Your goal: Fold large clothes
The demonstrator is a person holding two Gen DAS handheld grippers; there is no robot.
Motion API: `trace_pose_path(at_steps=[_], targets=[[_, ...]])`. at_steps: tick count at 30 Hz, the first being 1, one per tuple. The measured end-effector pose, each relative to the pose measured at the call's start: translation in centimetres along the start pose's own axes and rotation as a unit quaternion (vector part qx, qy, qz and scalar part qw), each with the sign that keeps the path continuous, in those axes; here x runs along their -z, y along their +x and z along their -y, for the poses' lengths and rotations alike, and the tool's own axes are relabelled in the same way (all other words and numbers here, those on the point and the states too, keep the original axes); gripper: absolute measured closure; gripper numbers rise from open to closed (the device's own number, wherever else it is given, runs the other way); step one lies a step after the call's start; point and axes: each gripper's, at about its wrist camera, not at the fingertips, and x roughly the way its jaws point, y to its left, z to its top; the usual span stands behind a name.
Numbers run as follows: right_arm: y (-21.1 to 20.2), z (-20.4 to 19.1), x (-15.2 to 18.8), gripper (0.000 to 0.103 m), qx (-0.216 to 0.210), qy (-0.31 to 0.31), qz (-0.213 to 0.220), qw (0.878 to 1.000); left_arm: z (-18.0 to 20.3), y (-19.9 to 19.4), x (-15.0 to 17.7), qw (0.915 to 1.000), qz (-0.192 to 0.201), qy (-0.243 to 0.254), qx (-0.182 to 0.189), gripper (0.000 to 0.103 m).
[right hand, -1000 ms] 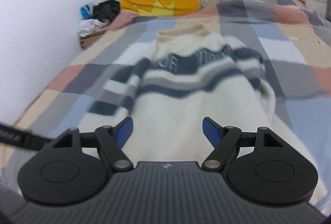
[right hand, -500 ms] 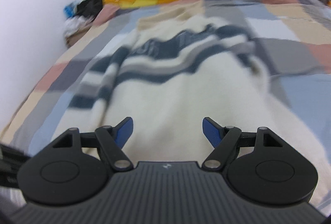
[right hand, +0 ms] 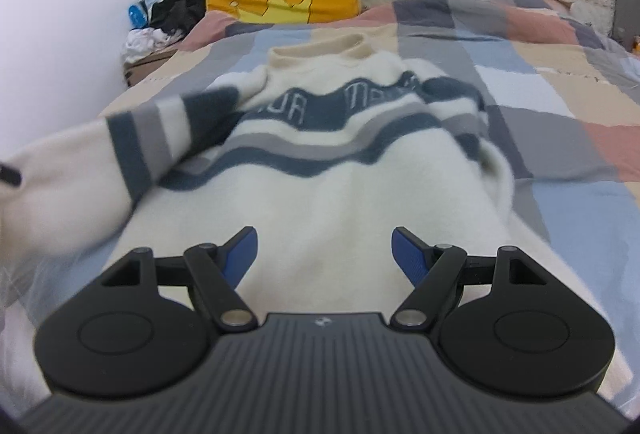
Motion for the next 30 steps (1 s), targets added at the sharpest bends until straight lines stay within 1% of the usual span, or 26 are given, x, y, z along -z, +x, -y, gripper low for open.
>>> trace_pose_path(at_steps=[2,5,7,11,13,14,15,16,17,20,21,25,27,29,30], targets=[[0.1,-0.5,0.0,0.027,0.005,-0.011,-0.001,1.000,-1.8,1.3,-1.0,0.9993,-0.001,-0.032,-0.017,0.095],[-0.1,-1.0,0.1,0.027,0.010,-0.027,0.006,1.000,-3.9,3.3,-1.7,0.9968,-0.003,-0.078,-0.021,0.095],[-0.2,-1.1,0.1,0.027,0.009,-0.027,0.007,1.000,-5.0,4.7,-1.6,0.9945,-0.008,-0.103,-0.020,0.094],[0.1,-1.1,0.4,0.027,0.008,-0.023,-0.003,1.000,-6.8,6.9,-0.9,0.9905,-0.014,-0.134,-0.028,0.094],[0.4,-1.1,0.4,0.027,0.008,-0.024,-0.008,1.000,-8.0,8.0,-0.6,0.9873,-0.037,-0.154,-0.013,0.087],[0.5,-1.3,0.4,0.027,0.007,-0.024,-0.010,1.000,-8.7,8.2,-0.4,0.9847,-0.041,-0.169,-0.008,0.080],[0.7,-1.4,0.4,0.027,0.006,-0.024,-0.011,1.000,-9.3,8.1,-0.2,0.9824,-0.039,-0.183,-0.004,0.069],[0.8,-1.6,0.4,0.027,0.004,-0.024,-0.012,1.000,-9.6,7.8,0.3,0.9809,-0.036,-0.191,0.000,0.063],[1.0,-1.7,0.4,0.027,0.002,-0.025,-0.013,1.000,-10.0,7.7,0.4,0.9808,-0.033,-0.192,0.004,0.055],[1.2,-2.3,0.4,0.027,-0.002,-0.033,-0.015,0.999,-10.7,6.3,1.0,0.9828,-0.020,-0.183,0.019,0.052],[1.2,-2.5,0.4,0.027,-0.003,-0.036,-0.015,0.999,-10.8,5.8,1.3,0.9835,-0.016,-0.179,0.022,0.049],[0.9,-2.8,0.6,0.027,-0.009,-0.041,-0.015,0.999,-9.9,3.0,3.3,0.9895,-0.004,-0.140,0.038,0.048],[0.5,-2.9,0.7,0.027,-0.011,-0.040,-0.013,0.999,-9.1,1.3,4.5,0.9913,0.005,-0.123,0.048,0.048],[0.3,-2.8,0.7,0.027,-0.009,-0.042,-0.010,0.999,-8.2,-0.2,5.6,0.9930,0.013,-0.107,0.048,0.048],[0.2,-2.8,0.7,0.027,-0.008,-0.042,-0.010,0.999,-7.9,-0.9,6.2,0.9934,0.017,-0.099,0.055,0.048]])
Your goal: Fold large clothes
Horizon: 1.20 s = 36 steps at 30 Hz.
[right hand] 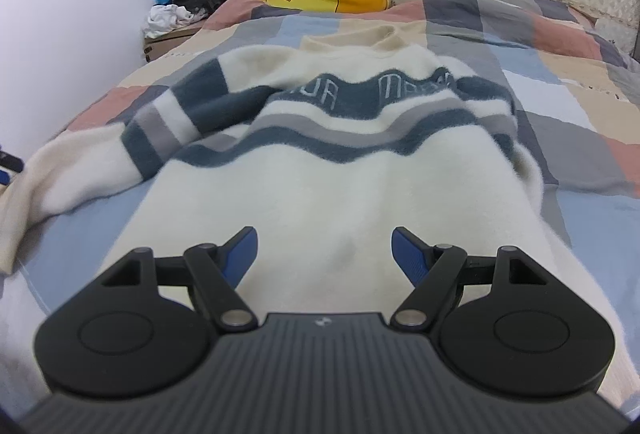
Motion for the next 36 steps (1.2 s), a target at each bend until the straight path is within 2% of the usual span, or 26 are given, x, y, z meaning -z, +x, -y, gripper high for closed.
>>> trace_pose_path(at_steps=[4,10,13,16,18,19,22,24,26,29,31,35,36], targets=[[-0.2,0.3,0.2,0.027,-0.001,0.009,-0.004,1.000,1.2,-1.5,2.4,0.9991,0.007,0.037,0.021,0.048],[-0.4,0.6,0.4,0.027,-0.003,0.016,-0.008,1.000,3.5,0.9,5.2,0.9924,-0.031,0.118,-0.014,0.048],[-0.2,0.5,0.6,0.027,0.002,0.013,-0.012,1.000,4.1,3.0,5.5,0.9848,-0.047,0.156,-0.059,0.048],[0.0,0.5,0.7,0.027,0.002,0.013,-0.016,1.000,4.3,4.5,6.0,0.9766,-0.065,0.187,-0.084,0.047],[0.2,0.6,0.8,0.027,0.004,0.013,-0.018,1.000,4.6,5.6,6.8,0.9667,-0.077,0.216,-0.113,0.047],[0.3,0.6,0.8,0.027,0.005,0.013,-0.019,1.000,4.8,6.1,7.4,0.9611,-0.080,0.232,-0.126,0.047],[0.7,0.9,0.9,0.027,0.008,0.014,-0.026,1.000,5.0,6.7,8.4,0.9515,-0.067,0.263,-0.145,0.051],[1.0,0.8,1.0,0.027,0.006,0.011,-0.031,0.999,4.9,6.6,8.5,0.9515,-0.056,0.263,-0.150,0.074],[1.1,0.6,1.2,0.027,0.000,0.003,-0.031,1.000,4.3,6.3,8.2,0.9525,-0.047,0.258,-0.156,0.088],[1.4,0.2,1.6,0.027,-0.001,-0.005,-0.034,0.999,2.0,5.1,6.4,0.9675,-0.030,0.208,-0.141,0.090],[1.5,0.0,1.7,0.027,0.001,-0.006,-0.036,0.999,-0.5,3.6,4.5,0.9786,-0.003,0.158,-0.131,0.090],[1.8,-0.5,1.7,0.027,0.011,-0.018,-0.040,0.999,-6.0,1.3,1.6,0.9857,0.043,0.085,-0.139,0.090],[1.8,-0.5,1.7,0.027,0.013,-0.017,-0.042,0.999,-7.8,0.9,0.6,0.9882,0.049,0.053,-0.135,0.091]])
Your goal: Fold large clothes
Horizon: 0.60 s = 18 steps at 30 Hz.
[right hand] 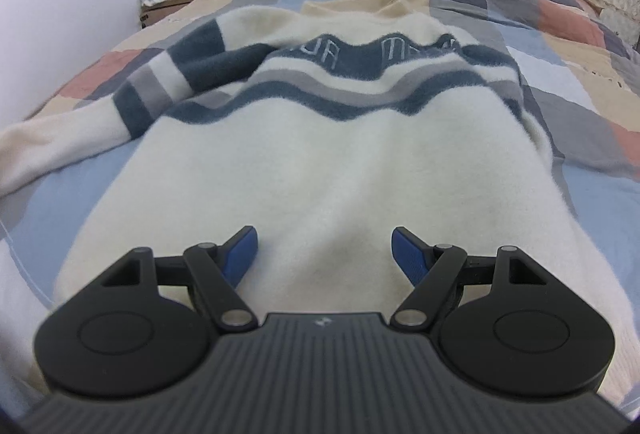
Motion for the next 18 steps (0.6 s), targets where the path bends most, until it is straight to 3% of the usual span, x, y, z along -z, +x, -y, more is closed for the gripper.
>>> trace_pose_path(at_steps=[3,9,14,18], targets=[[0.1,0.0,-0.2,0.027,0.007,0.005,-0.004,1.000,-4.4,0.8,-2.2,0.9965,0.002,-0.082,0.014,0.091],[0.8,-0.9,-0.6,0.027,0.031,-0.018,-0.009,0.999,-9.3,2.6,-8.7,0.9868,0.038,-0.157,0.015,0.092],[1.4,-1.2,-0.9,0.027,0.039,-0.024,-0.013,0.999,-11.9,4.7,-15.4,0.9794,0.072,-0.188,-0.009,0.093],[1.7,-1.2,-1.0,0.027,0.041,-0.024,-0.017,0.999,-12.5,8.1,-19.6,0.9784,0.083,-0.186,-0.036,0.095]])
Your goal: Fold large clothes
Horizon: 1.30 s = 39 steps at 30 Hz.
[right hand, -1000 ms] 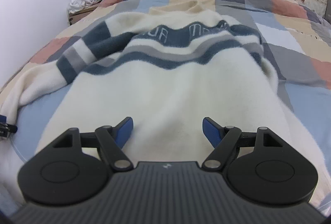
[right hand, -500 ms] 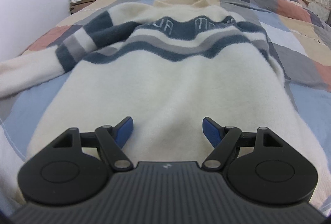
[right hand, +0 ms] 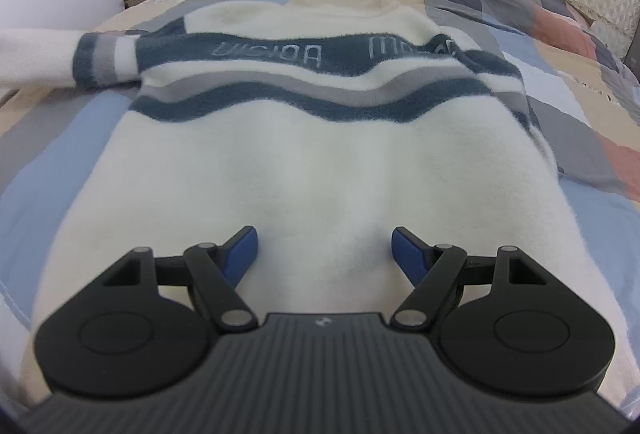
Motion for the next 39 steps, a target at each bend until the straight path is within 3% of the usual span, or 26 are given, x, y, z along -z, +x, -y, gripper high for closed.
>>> trace_pose_path(at_steps=[4,10,13,18,19,21,23,31,35,39], targets=[[0.3,0.2,-0.1,0.027,-0.002,0.003,-0.006,1.000,1.2,5.3,0.2,0.9992,-0.017,0.023,-0.028,0.095],[1.1,0.6,-0.3,0.027,-0.005,0.019,-0.016,1.000,-0.2,11.0,3.8,0.9959,-0.073,0.015,-0.051,0.095],[1.1,1.0,-0.5,0.027,-0.015,0.039,-0.018,0.999,-0.2,11.4,5.3,0.9949,-0.075,0.041,-0.053,0.093],[1.6,1.3,-0.5,0.027,-0.020,0.055,-0.022,0.998,0.1,10.3,5.9,0.9927,-0.076,0.061,-0.072,0.075],[1.7,1.3,-0.5,0.027,-0.021,0.056,-0.021,0.998,0.3,9.7,5.7,0.9919,-0.076,0.068,-0.076,0.072],[1.6,1.3,-0.5,0.027,-0.022,0.056,-0.020,0.998,0.3,8.5,5.4,0.9925,-0.074,0.063,-0.075,0.050],[1.4,1.4,-0.5,0.027,-0.025,0.059,-0.016,0.998,0.0,6.7,5.3,0.9941,-0.079,0.041,-0.062,0.043],[0.3,2.2,-0.3,0.027,-0.040,0.067,-0.006,0.997,1.1,-2.2,6.4,0.9944,-0.084,0.048,-0.041,0.038],[0.1,2.0,0.2,0.027,-0.047,0.050,-0.008,0.998,2.7,-6.9,8.4,0.9931,-0.111,0.038,0.002,0.038],[-0.7,2.2,0.7,0.027,-0.055,0.042,-0.003,0.998,6.5,-11.9,11.7,0.9902,-0.107,0.077,0.045,0.038]])
